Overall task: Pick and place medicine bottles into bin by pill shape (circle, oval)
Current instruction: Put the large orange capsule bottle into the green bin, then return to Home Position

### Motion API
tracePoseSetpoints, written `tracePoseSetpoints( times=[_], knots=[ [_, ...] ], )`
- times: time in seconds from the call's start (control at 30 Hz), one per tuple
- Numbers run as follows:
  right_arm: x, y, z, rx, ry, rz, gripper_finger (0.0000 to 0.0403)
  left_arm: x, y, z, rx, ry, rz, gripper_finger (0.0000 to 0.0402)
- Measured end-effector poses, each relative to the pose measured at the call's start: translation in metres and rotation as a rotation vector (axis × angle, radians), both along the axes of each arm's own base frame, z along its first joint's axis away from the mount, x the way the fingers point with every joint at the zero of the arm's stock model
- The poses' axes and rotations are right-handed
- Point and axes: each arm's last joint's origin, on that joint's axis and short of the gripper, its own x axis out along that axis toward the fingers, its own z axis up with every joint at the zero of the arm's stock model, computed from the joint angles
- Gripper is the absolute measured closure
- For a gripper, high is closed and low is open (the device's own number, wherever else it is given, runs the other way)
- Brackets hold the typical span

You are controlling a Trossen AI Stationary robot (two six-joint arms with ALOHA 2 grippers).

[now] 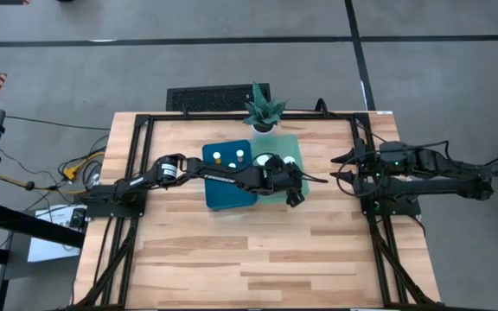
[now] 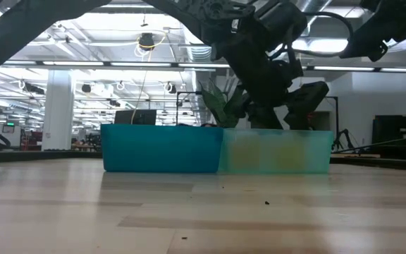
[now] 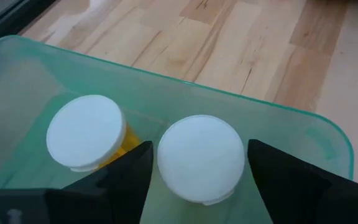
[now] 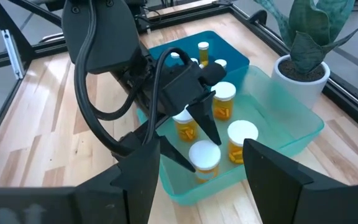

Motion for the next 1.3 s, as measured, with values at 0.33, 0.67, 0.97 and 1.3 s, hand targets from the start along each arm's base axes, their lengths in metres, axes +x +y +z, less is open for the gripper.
tracePoseSetpoints(
  times=[0.33, 0.67, 0.97, 1.3],
  knots=[
    [0.000, 0.000, 0.000, 0.001, 0.000, 0.000, 0.0165, 0.000, -0.001, 0.001, -0.021, 0.002, -0.019, 0.0114],
    [0.001, 0.000, 0.001, -0.001, -0.017, 0.000, 0.0165, 0.006, -0.009, 0.045, -0.008, 0.003, -0.085, 0.0113],
    [0.001, 0.000, 0.003, -0.001, -0.032, 0.000, 0.0165, -0.021, -0.013, 0.140, 0.010, 0.006, -0.174, 0.0113],
    [0.003, -0.001, 0.009, -0.025, -0.099, -0.001, 0.0165, -0.150, -0.029, 0.218, 0.102, -0.054, -0.028, 0.0113]
  ],
)
